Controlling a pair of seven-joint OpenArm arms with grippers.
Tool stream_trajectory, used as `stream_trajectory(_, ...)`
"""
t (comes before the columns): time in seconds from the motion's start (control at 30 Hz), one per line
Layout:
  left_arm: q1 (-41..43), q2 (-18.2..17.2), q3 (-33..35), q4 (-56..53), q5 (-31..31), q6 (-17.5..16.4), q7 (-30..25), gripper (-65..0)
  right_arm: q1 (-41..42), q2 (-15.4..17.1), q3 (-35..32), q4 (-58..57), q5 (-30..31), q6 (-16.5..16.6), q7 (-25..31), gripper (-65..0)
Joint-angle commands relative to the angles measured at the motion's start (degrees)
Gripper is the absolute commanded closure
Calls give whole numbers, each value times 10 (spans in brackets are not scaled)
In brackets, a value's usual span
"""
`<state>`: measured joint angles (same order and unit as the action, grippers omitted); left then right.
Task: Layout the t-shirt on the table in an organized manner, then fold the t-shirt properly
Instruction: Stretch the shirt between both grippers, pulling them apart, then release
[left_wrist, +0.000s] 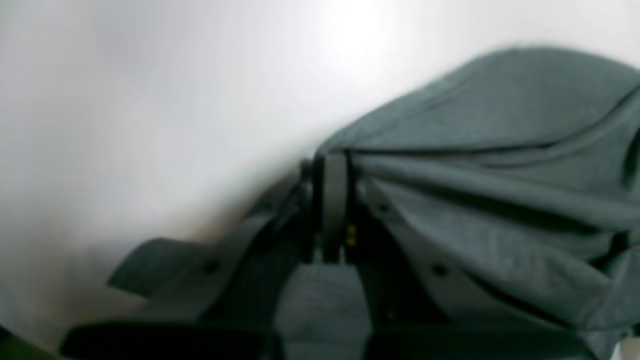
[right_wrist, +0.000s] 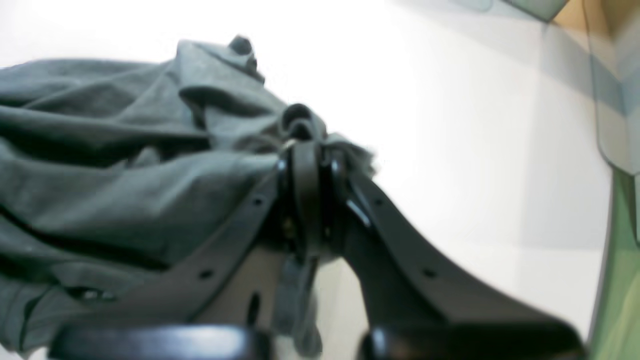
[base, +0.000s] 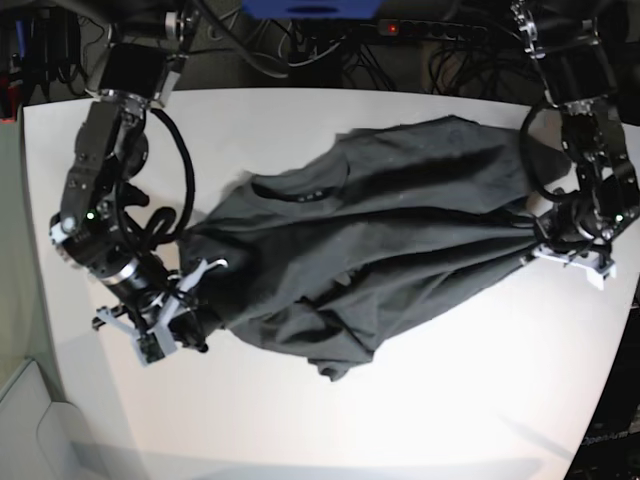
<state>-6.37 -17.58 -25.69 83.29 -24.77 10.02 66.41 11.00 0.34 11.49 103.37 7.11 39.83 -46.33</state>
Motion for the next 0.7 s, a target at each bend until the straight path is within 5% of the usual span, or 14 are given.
stream_trajectory(0.0,-2,-11,-13,12,3,0,-5,-4,12,5,1,8,8,2,15,0)
stream_trajectory(0.37,63,-10,-74,48,2,-1,-4,-4,47,7,83,-110,7,2,15,0)
stream_trajectory(0.67,110,20,-104,168,-31,-1,33,-3,121,62,110,-192,7,2,-9,0)
